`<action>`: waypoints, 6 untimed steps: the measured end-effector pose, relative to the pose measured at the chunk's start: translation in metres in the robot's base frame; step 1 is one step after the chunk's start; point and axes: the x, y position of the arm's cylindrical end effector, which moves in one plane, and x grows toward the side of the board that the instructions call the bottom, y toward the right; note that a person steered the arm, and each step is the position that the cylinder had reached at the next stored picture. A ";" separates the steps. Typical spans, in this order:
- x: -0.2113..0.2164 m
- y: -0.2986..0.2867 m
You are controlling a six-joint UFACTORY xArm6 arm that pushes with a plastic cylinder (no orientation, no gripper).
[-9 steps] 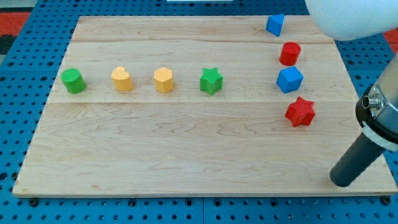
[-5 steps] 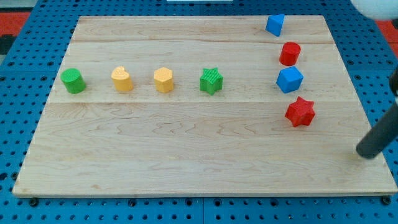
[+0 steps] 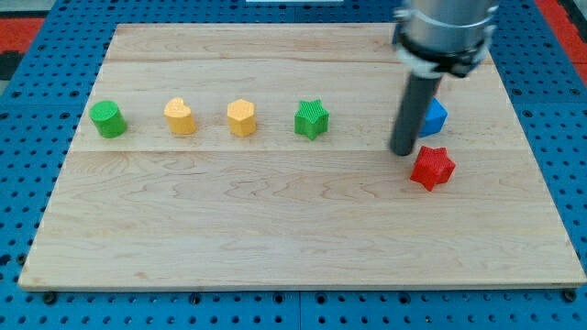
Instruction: Nudge the yellow heart a bit upwards
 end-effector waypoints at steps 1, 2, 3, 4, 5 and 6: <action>0.001 -0.092; -0.010 -0.173; -0.016 -0.198; -0.017 -0.202; -0.039 -0.244; -0.045 -0.241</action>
